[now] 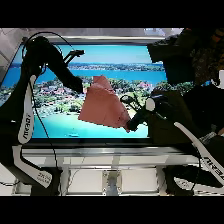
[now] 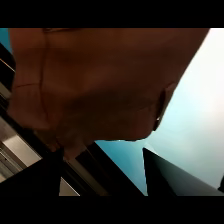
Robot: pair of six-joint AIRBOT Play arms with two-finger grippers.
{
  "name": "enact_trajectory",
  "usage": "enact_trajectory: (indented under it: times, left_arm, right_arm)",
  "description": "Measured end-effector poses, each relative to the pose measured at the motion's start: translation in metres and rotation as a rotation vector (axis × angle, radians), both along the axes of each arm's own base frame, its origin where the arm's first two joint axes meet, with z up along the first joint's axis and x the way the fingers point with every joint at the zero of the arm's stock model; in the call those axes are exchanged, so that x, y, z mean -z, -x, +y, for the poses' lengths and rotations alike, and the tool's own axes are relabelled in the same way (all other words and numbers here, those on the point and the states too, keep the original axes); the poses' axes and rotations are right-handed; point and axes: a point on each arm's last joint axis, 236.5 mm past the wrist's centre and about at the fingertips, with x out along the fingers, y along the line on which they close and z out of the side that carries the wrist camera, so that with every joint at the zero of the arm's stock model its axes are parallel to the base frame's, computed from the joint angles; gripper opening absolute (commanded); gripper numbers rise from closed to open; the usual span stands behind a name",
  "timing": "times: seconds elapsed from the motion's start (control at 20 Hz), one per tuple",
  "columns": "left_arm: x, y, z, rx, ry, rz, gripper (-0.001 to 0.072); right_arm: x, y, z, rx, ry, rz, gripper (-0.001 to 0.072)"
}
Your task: Fold the clothes and pants, and hang the long-sleeved shirts on hangers.
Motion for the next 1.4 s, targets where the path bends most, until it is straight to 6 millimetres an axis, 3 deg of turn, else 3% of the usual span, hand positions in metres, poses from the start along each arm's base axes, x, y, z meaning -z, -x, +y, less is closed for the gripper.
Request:
enact_trajectory:
  times: [0.3, 0.45, 0.65, 0.75, 0.8, 0.9, 0.95, 1.1, 1.2, 1.4]
  left_arm:
    - [0.005, 0.008, 0.003, 0.012, 0.008, 0.044, 0.0352]
    - [0.011, 0.014, 0.002, 0.023, 0.015, 0.070, 0.0345]
    - [0.024, 0.028, -0.006, 0.056, 0.040, 0.132, 0.0322]
    - [0.032, 0.035, -0.006, 0.064, 0.040, 0.162, 0.0285]
    - [0.036, 0.039, -0.005, 0.066, 0.035, 0.179, 0.0285]
    - [0.046, 0.048, -0.001, 0.070, 0.014, 0.216, 0.0285]
    - [0.051, 0.054, 0.002, 0.068, 0.001, 0.234, 0.0283]
    - [0.065, 0.076, 0.016, 0.066, -0.053, 0.296, 0.0191]
    - [0.069, 0.095, 0.023, 0.065, -0.078, 0.328, 0.0021]
    - [0.054, 0.131, 0.029, 0.079, -0.074, 0.302, 0.0020]
  right_arm:
    - [-0.003, 0.021, 0.010, -0.005, 0.071, -0.020, 0.0528]
    - [-0.015, 0.016, 0.010, 0.026, 0.074, -0.067, 0.0528]
    - [-0.013, 0.006, 0.008, 0.060, 0.089, -0.107, 0.0518]
    - [-0.007, 0.006, 0.011, 0.068, 0.092, -0.103, 0.0436]
    - [-0.004, 0.004, 0.013, 0.074, 0.089, -0.105, 0.0358]
    - [0.002, 0.001, 0.016, 0.085, 0.086, -0.108, 0.0115]
    - [0.004, -0.001, 0.018, 0.091, 0.083, -0.113, 0.0030]
    - [0.008, -0.005, 0.019, 0.098, 0.085, -0.122, 0.0027]
    - [0.009, -0.009, 0.017, 0.095, 0.094, -0.136, 0.0027]
    - [0.010, -0.022, 0.001, 0.102, 0.131, -0.171, 0.0027]
